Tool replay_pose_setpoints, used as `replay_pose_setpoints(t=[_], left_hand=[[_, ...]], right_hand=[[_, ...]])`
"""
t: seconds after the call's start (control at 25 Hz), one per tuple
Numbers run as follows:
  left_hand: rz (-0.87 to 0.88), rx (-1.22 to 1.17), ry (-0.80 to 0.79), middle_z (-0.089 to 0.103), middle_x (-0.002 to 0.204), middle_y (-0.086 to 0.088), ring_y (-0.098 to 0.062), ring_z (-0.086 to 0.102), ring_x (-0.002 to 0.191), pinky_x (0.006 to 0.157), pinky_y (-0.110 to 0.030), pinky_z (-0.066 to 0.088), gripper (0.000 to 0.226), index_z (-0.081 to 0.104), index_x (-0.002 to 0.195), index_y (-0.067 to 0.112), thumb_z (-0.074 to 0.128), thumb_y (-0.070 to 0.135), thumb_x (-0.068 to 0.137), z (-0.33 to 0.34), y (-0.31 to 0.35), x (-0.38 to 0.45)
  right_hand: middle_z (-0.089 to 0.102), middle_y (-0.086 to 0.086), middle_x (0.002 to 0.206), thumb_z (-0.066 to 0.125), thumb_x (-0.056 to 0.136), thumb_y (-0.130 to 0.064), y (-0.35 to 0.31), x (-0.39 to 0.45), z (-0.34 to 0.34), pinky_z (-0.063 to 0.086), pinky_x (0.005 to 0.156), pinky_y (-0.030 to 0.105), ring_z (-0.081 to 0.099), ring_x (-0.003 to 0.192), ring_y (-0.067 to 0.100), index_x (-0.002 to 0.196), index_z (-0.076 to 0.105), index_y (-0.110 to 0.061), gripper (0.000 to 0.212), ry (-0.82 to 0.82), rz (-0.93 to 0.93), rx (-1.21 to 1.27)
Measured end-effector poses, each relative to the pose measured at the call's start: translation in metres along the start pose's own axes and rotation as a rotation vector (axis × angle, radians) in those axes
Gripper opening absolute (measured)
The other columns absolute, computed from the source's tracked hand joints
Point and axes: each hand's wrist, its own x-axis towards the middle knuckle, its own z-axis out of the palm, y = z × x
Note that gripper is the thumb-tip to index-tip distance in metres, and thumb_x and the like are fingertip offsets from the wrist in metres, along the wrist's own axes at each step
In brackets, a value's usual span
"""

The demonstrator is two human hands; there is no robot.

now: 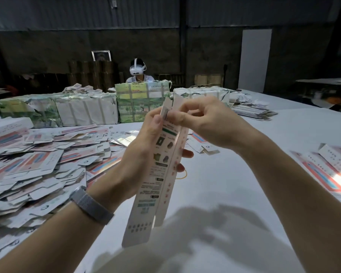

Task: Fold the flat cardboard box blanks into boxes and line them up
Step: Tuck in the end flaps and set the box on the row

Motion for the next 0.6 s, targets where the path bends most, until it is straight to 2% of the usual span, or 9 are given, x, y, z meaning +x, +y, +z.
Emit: replay_pose_setpoints(t=[0.08, 0.2, 0.36, 0.44, 0.52, 0.6], left_hand=[[0.015, 0.017, 0.005, 0.07, 0.098, -0.013, -0.025, 0.075, 0.08, 0.062, -0.036, 0.058, 0.073, 0.044, 0.13, 0.013, 0.047, 0.072, 0.086, 0.001, 0.0, 0.005], [-0.008, -0.056, 0.015, 0.072, 0.103, -0.011, -0.03, 0.075, 0.081, 0.061, -0.033, 0.058, 0.052, 0.042, 0.136, 0.025, 0.04, 0.058, 0.096, 0.0, -0.004, 0.0], [0.01, -0.107, 0.114, 0.075, 0.092, -0.01, -0.03, 0.074, 0.07, 0.055, -0.033, 0.058, 0.047, 0.033, 0.137, 0.033, 0.045, 0.05, 0.095, 0.003, -0.007, -0.005], [0.047, -0.125, 0.155, 0.075, 0.094, -0.013, -0.031, 0.073, 0.07, 0.058, -0.037, 0.06, 0.051, 0.028, 0.141, 0.04, 0.046, 0.044, 0.094, 0.006, -0.006, -0.003], [0.096, -0.153, 0.186, 0.073, 0.096, -0.016, -0.031, 0.073, 0.07, 0.059, -0.039, 0.06, 0.049, 0.031, 0.142, 0.042, 0.046, 0.043, 0.095, 0.007, -0.007, -0.003], [0.125, -0.172, 0.198, 0.073, 0.098, -0.016, -0.03, 0.073, 0.072, 0.059, -0.038, 0.06, 0.045, 0.035, 0.141, 0.042, 0.046, 0.044, 0.097, 0.007, -0.006, -0.004]], right_hand=[[0.071, 0.003, 0.075, 0.063, 0.092, -0.048, 0.001, 0.0, 0.001, 0.054, 0.072, 0.05, 0.067, 0.076, 0.023, 0.081, 0.067, -0.008, 0.041, 0.043, -0.046, 0.031], [0.065, 0.022, 0.078, 0.064, 0.092, -0.042, 0.005, 0.005, 0.005, 0.05, 0.066, 0.052, 0.06, 0.075, 0.039, 0.079, 0.062, -0.002, 0.042, 0.114, -0.153, 0.077], [0.059, 0.013, 0.063, 0.069, 0.091, -0.033, 0.011, 0.005, 0.017, 0.045, 0.05, 0.042, 0.052, 0.055, 0.028, 0.08, 0.058, -0.01, 0.027, 0.27, -0.239, 0.17], [0.052, 0.001, 0.059, 0.07, 0.09, -0.029, 0.012, 0.004, 0.029, 0.045, 0.046, 0.034, 0.051, 0.053, 0.017, 0.095, 0.054, -0.022, 0.018, 0.352, -0.255, 0.276], [0.054, -0.002, 0.068, 0.067, 0.091, -0.026, 0.012, 0.003, 0.04, 0.046, 0.049, 0.024, 0.056, 0.059, 0.01, 0.11, 0.049, -0.027, 0.026, 0.379, -0.233, 0.43], [0.057, 0.007, 0.083, 0.062, 0.093, -0.027, 0.011, 0.002, 0.048, 0.046, 0.047, 0.02, 0.061, 0.067, 0.012, 0.114, 0.051, -0.025, 0.023, 0.366, -0.194, 0.573]])
